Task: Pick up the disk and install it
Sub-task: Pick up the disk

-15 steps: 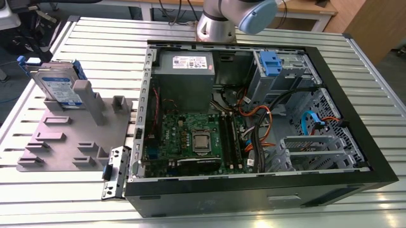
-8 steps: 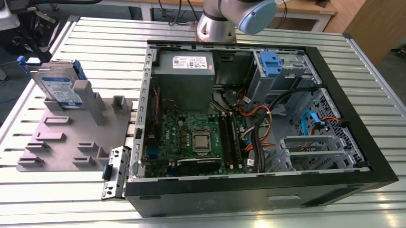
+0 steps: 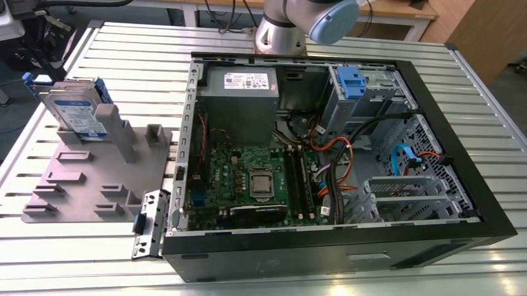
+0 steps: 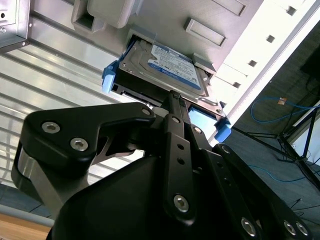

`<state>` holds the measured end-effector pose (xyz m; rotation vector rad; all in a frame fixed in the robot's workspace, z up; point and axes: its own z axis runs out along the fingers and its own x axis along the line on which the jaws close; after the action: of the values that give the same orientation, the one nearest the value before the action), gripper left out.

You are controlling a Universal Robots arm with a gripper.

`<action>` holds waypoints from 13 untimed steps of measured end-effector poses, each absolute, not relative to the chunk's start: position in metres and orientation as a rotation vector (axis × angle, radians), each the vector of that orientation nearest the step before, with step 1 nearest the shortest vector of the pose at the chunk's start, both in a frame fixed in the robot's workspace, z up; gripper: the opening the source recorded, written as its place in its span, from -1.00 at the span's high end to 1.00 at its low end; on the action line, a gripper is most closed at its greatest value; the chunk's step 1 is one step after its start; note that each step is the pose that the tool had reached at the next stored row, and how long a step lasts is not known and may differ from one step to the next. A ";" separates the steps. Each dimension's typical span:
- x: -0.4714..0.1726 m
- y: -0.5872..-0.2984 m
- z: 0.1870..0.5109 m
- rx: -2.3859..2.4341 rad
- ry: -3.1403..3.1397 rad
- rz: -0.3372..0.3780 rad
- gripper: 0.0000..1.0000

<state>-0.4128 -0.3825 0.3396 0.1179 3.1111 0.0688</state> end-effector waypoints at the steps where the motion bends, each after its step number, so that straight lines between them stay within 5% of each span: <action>1: -0.413 -0.382 0.340 0.118 3.111 0.069 0.79; 13: -0.413 -0.382 0.339 0.053 3.114 0.070 0.79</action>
<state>-0.4129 -0.3824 0.3394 0.0531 3.1138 0.0697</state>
